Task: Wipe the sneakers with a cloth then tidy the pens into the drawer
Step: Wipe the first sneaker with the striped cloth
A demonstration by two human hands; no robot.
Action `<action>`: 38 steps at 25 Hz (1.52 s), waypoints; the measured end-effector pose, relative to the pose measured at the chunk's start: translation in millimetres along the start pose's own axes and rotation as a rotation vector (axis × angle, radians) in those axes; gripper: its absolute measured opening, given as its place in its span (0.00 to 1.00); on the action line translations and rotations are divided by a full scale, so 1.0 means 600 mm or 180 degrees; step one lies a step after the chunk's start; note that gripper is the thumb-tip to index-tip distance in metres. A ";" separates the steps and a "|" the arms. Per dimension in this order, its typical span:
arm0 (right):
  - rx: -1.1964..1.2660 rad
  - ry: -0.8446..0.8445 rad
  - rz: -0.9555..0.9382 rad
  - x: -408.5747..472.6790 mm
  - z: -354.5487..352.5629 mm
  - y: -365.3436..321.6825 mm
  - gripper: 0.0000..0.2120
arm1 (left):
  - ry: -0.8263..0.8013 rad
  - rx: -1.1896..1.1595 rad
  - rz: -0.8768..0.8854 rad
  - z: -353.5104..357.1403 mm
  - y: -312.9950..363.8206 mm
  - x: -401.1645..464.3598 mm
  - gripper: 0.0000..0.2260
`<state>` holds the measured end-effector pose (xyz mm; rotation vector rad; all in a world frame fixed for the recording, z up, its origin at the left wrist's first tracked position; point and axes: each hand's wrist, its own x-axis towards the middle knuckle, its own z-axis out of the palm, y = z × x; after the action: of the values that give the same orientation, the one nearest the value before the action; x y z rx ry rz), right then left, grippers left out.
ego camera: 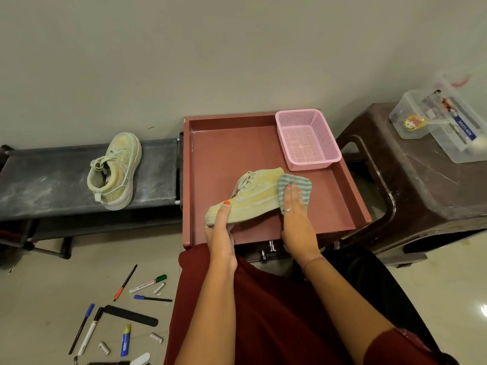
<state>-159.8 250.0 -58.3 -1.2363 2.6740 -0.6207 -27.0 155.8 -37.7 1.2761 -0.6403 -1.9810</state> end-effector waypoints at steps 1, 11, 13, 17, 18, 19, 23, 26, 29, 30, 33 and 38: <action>0.0334 -0.0015 0.0399 0.009 -0.004 0.007 0.41 | 0.0022 0.0005 0.0025 0.000 -0.001 0.001 0.12; 0.0470 -0.0244 -0.0108 -0.048 -0.014 -0.026 0.44 | -0.0082 0.0155 0.0205 -0.003 0.007 0.001 0.06; 0.0116 -0.0133 -0.0592 -0.056 -0.003 -0.027 0.46 | -0.0129 0.0185 0.0223 -0.003 0.006 0.002 0.05; 0.0502 -0.0124 0.0289 0.006 -0.015 -0.011 0.44 | -0.0206 0.0259 0.0295 -0.003 0.005 0.002 0.06; 0.0744 -0.0207 0.0625 0.031 -0.024 -0.006 0.43 | -0.0224 0.0288 0.0300 -0.005 0.004 0.005 0.06; 0.0898 -0.0304 0.0885 0.053 -0.033 -0.001 0.42 | -0.0252 0.0329 0.0299 -0.007 0.002 0.008 0.09; 0.0743 -0.0400 0.0599 0.056 -0.041 -0.025 0.41 | -0.0170 0.0422 0.0143 -0.013 -0.005 0.022 0.35; 0.0736 -0.0615 -0.0494 -0.022 -0.018 -0.082 0.45 | -0.0048 0.0423 0.0117 -0.008 -0.015 0.027 0.41; 0.0320 -0.0595 -0.1090 -0.045 -0.016 -0.100 0.44 | -0.0056 0.0332 0.0146 -0.006 -0.020 0.030 0.42; 0.0039 -0.0386 -0.1168 -0.031 -0.020 -0.094 0.42 | -0.0111 0.0246 0.0161 -0.007 -0.021 0.031 0.42; -0.0422 -0.0212 -0.0729 0.031 -0.032 -0.056 0.34 | -0.0325 0.0110 0.0189 -0.006 -0.017 0.028 0.43; 0.0615 -0.0562 0.0422 0.116 -0.059 -0.016 0.40 | -0.0378 0.0277 0.0231 -0.006 -0.019 0.028 0.45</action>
<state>-208.5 203.0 -18.6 -1.0047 2.4609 -0.6960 -31.3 150.1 -57.0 1.1752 -0.8271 -1.9992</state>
